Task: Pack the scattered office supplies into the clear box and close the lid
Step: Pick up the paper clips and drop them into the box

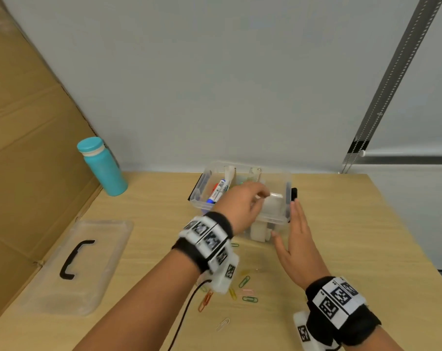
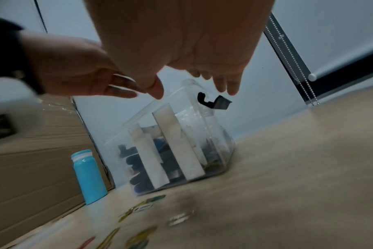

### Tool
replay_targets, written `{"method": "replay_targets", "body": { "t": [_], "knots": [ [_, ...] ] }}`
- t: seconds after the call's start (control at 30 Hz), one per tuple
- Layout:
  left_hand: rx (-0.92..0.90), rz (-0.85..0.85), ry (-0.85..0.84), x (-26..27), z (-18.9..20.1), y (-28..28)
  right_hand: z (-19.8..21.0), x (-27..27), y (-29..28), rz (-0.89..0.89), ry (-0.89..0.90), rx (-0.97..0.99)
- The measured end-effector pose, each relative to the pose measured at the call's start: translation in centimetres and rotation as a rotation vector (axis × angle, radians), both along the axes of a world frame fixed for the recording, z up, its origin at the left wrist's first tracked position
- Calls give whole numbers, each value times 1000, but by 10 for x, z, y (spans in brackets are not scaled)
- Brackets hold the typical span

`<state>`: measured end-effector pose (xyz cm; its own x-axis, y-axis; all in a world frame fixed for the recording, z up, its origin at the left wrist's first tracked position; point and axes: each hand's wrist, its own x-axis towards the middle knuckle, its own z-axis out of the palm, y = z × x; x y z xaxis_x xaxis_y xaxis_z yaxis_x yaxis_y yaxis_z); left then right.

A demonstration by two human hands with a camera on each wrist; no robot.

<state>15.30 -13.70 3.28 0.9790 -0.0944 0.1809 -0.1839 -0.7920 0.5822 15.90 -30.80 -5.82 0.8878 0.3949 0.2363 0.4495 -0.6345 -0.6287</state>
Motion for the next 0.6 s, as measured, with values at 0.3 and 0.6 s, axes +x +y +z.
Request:
{"method": "replay_targets", "body": {
  "t": [0.3,0.6],
  "knots": [
    [289,153,614,-119,-98,76,-45,-52,7,308,283,-461],
    [190,97,476,-114,-127,75,-49,-60,27,403,11,-693]
  ]
}}
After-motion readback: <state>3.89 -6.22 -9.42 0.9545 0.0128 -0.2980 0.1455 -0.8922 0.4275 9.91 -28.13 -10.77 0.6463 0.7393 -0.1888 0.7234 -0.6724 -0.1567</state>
